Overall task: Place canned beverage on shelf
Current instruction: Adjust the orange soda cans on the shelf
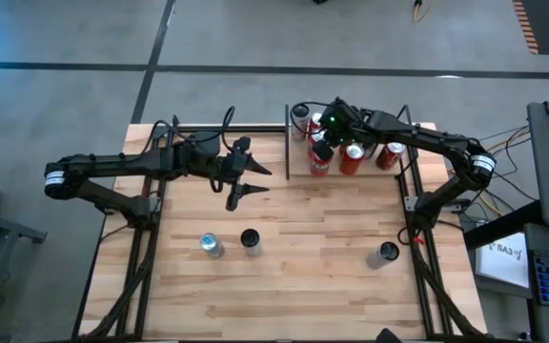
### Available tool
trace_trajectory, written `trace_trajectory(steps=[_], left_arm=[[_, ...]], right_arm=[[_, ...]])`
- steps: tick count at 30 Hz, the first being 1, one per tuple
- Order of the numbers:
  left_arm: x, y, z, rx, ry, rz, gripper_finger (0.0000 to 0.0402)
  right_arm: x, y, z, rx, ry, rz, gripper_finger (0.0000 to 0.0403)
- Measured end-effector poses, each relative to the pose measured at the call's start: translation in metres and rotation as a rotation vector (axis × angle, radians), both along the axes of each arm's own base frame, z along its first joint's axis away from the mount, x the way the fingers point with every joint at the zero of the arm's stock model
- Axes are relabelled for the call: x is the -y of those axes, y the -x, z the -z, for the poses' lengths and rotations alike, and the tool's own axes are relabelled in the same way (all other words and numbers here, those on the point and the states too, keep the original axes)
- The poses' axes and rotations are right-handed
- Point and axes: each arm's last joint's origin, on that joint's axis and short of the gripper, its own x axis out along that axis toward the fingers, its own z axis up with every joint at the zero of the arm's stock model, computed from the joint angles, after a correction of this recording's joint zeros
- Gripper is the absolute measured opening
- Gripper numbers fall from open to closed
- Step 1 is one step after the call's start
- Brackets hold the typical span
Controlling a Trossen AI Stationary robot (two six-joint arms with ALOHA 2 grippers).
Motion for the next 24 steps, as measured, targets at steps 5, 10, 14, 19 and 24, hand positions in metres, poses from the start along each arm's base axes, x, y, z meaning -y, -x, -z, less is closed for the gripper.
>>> trace_trajectory(steps=[5, 10, 14, 19, 24], left_arm=[[0.0001, 0.0000, 0.0000, 0.000, 0.000, 0.000, 0.0190], [0.0000, 0.0000, 0.0000, 0.000, 0.000, 0.000, 0.0190], [0.0000, 0.0000, 0.0000, -0.001, 0.000, 0.000, 0.0190], [0.0001, 0.0001, 0.0004, -0.004, 0.001, 0.000, 0.0190], [0.0000, 0.0002, 0.0005, -0.005, -0.003, 0.001, 0.0190]], right_arm=[[0.0003, 0.0003, -0.0001, -0.007, 0.011, 0.009, 0.0009], [0.0004, 0.0003, -0.0001, -0.007, 0.012, 0.008, 0.0009], [0.0003, 0.0001, -0.0023, -0.006, 0.010, 0.001, 0.0009], [-0.0003, -0.0003, -0.0095, 0.015, -0.007, -0.006, 0.0009], [-0.0021, -0.0017, -0.0096, 0.055, -0.065, -0.036, 0.0009]])
